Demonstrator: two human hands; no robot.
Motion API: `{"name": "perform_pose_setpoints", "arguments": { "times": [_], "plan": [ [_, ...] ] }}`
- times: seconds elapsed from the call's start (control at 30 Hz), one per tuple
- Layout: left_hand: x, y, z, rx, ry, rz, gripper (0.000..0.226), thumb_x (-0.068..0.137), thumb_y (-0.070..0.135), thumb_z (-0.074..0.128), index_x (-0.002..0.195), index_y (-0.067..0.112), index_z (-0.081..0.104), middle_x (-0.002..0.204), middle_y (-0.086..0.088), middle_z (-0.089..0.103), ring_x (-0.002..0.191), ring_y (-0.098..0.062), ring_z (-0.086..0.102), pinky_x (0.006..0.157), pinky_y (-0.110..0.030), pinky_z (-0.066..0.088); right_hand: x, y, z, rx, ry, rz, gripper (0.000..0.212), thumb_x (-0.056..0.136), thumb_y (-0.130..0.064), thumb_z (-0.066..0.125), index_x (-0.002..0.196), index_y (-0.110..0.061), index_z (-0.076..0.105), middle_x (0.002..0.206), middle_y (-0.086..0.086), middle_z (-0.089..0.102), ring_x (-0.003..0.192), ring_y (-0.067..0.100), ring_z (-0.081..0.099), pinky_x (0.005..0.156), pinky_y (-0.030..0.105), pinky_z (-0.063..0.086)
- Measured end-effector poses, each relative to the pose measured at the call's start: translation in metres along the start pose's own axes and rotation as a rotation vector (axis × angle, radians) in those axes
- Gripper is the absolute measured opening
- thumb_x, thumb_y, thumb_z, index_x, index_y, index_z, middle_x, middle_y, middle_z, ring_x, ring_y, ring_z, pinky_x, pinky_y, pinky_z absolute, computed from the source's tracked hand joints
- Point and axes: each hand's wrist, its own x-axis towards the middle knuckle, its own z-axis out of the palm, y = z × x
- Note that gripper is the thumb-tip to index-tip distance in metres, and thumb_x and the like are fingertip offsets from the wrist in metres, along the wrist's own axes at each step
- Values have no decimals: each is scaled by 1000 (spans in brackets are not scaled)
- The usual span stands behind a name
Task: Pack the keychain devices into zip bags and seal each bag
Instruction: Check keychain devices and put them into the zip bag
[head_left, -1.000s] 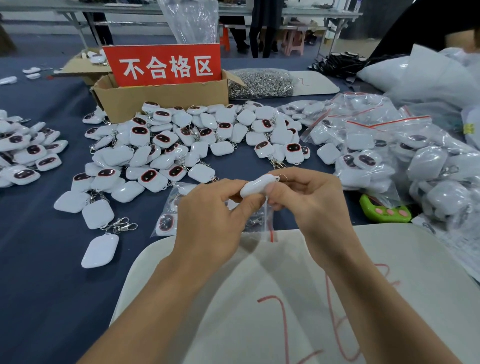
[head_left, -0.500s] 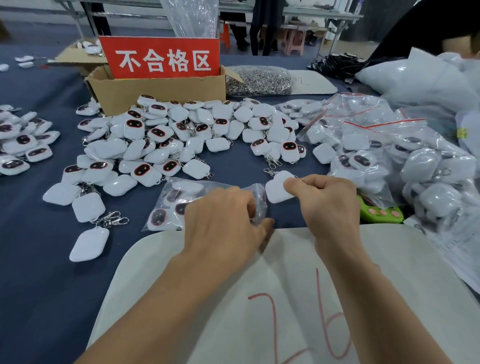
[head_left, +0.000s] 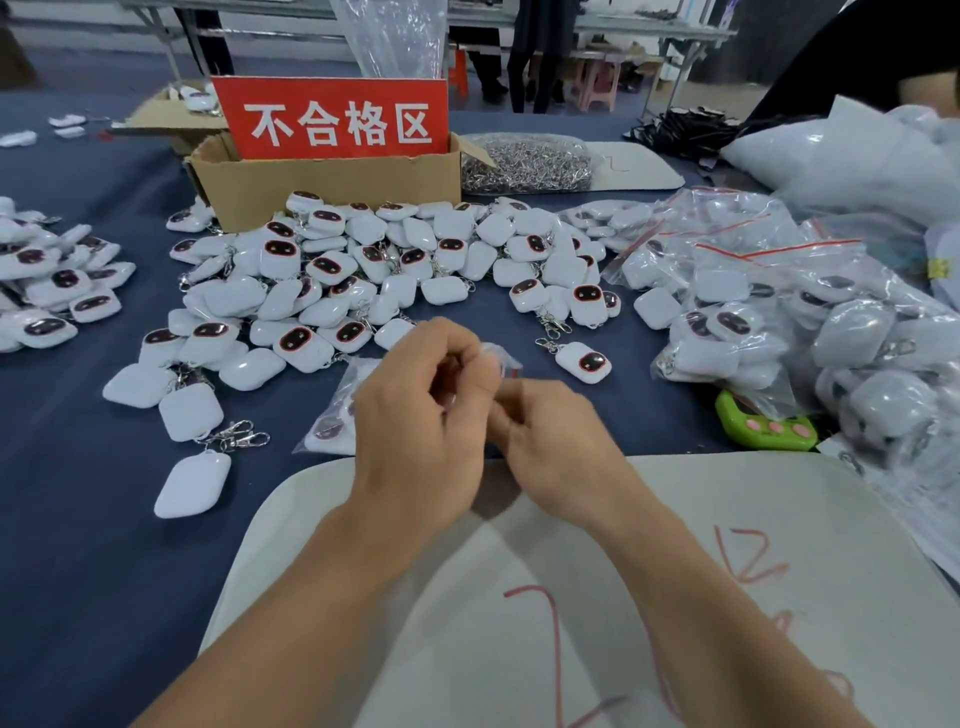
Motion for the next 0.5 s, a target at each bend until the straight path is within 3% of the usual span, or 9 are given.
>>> {"name": "perform_pose_setpoints", "arguments": {
  "times": [0.03, 0.1, 0.17, 0.2, 0.27, 0.33, 0.37, 0.43, 0.5],
  "plan": [
    [2, -1, -1, 12, 24, -17, 12, 98, 25, 60, 86, 23, 59, 72, 14, 57, 69, -6, 55, 63, -19, 41, 0, -1, -2, 73, 85, -2, 19, 95, -38, 59, 90, -43, 77, 67, -13, 69, 62, 6, 57, 55, 19, 44],
    [7, -5, -4, 0, 124, -82, 12, 99, 26, 57, 87, 23, 58, 74, 13, 59, 70, -3, 53, 67, -24, 44, 2, 7, -12, 289, 390, 55, 31, 88, -39, 63, 95, -11, 74, 55, -9, 52, 55, 14, 40, 52, 31, 37],
    [19, -4, -13, -103, 296, -125, 15, 100, 22, 55, 85, 26, 55, 74, 17, 57, 71, -3, 50, 70, -28, 44, 6, 21, -26, 290, 593, 137, 21, 89, -30, 66, 91, -13, 78, 53, -12, 47, 54, 7, 40, 54, 24, 34],
    [27, -3, -20, -150, 386, -112, 18, 101, 20, 54, 85, 28, 53, 73, 19, 55, 71, -2, 48, 71, -26, 42, 6, 26, -31, 181, 603, 185, 17, 91, -25, 65, 99, -21, 79, 58, -14, 55, 60, 5, 49, 60, 20, 39],
    [39, -2, -32, -164, 507, -34, 22, 103, 20, 51, 86, 32, 48, 74, 21, 51, 72, -1, 46, 73, -21, 40, 7, 34, -33, -57, 490, 284, 36, 94, -23, 63, 129, -26, 69, 89, -10, 70, 96, 13, 61, 83, 23, 45],
    [41, -3, -36, -101, 517, 30, 19, 105, 20, 51, 88, 28, 48, 78, 18, 50, 74, 0, 46, 75, -19, 39, 10, 37, -29, -226, 382, 327, 50, 95, -28, 61, 145, -22, 54, 122, -1, 65, 124, 27, 50, 103, 37, 36],
    [38, -4, -34, -58, 483, 35, 17, 105, 19, 52, 90, 25, 50, 79, 17, 51, 74, -1, 47, 74, -18, 39, 13, 37, -26, -289, 342, 337, 51, 96, -31, 59, 146, -21, 51, 129, 1, 61, 129, 27, 45, 107, 40, 30],
    [27, -8, -24, 50, 330, 14, 15, 103, 18, 54, 89, 23, 53, 78, 14, 54, 73, -4, 49, 69, -18, 39, 15, 37, -24, -380, 304, 323, 43, 98, -30, 56, 141, -22, 54, 118, 2, 60, 127, 27, 45, 106, 39, 27],
    [17, -13, -12, 191, 90, -20, 18, 99, 20, 59, 83, 25, 54, 75, 12, 56, 71, -8, 51, 66, -23, 38, 15, 38, -27, -392, 287, 278, 30, 98, -25, 58, 128, -23, 61, 104, -1, 60, 117, 27, 52, 101, 40, 35]
  ]
}}
